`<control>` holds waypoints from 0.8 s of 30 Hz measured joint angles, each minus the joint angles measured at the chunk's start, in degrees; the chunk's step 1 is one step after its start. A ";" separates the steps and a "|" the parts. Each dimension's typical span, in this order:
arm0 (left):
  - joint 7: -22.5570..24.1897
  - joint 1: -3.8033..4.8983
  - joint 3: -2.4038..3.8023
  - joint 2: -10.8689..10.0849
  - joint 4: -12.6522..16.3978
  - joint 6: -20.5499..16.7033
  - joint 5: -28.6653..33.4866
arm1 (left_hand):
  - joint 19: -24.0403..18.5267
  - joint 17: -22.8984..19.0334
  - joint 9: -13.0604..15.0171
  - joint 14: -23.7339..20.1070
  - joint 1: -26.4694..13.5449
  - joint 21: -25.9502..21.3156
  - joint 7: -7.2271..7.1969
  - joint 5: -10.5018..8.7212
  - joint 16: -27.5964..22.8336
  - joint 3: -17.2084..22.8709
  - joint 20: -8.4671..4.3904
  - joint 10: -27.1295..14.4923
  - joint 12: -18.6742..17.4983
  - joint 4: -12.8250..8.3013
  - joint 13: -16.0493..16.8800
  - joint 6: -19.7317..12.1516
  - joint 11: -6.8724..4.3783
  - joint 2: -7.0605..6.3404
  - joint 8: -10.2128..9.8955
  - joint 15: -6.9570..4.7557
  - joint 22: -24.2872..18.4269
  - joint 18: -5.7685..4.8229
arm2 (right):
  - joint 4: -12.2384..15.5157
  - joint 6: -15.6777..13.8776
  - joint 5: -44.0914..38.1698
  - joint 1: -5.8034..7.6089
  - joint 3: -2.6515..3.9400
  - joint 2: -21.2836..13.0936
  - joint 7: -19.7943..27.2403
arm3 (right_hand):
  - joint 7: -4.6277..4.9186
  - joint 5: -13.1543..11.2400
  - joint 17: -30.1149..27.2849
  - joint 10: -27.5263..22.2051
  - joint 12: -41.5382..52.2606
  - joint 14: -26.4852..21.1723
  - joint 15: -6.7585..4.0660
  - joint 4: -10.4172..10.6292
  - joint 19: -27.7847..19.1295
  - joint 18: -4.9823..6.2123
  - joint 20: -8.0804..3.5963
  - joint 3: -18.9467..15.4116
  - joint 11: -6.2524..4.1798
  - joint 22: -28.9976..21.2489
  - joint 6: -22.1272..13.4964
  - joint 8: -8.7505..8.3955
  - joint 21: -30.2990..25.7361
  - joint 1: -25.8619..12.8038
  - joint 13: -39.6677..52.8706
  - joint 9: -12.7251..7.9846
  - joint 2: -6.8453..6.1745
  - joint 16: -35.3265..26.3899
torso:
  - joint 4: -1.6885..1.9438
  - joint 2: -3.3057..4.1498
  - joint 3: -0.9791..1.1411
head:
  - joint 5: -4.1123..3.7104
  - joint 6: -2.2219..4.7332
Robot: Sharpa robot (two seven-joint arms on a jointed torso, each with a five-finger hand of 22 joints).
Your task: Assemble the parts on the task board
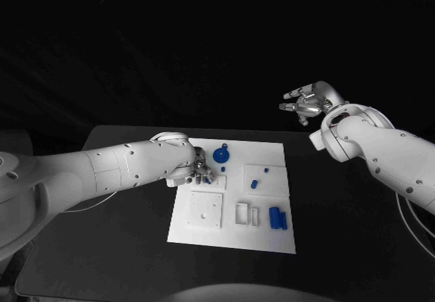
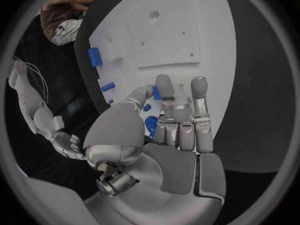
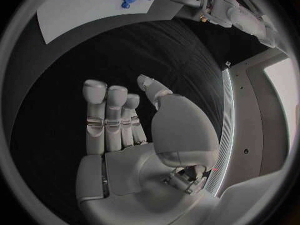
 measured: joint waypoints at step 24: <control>0.10 -0.16 0.09 0.48 -0.80 0.17 0.05 | 0.00 -0.20 0.86 0.01 0.00 0.00 -0.01 -0.13 0.00 -0.07 0.00 0.00 0.00 -0.07 0.04 -0.02 0.00 0.00 0.25 0.02 -0.01 -0.01 | -0.03 0.06 0.00 -0.11 0.00 0.10 -0.09 | 0.01 0.00 -0.01 0.02 0.00 0.00 0.00 0.00 0.00 -0.01 0.00 0.00 0.02 0.01 -0.01 0.00 0.00 0.00 0.00 0.00 0.00 0.00 | -0.03 -0.01 0.03 | -0.07 -0.26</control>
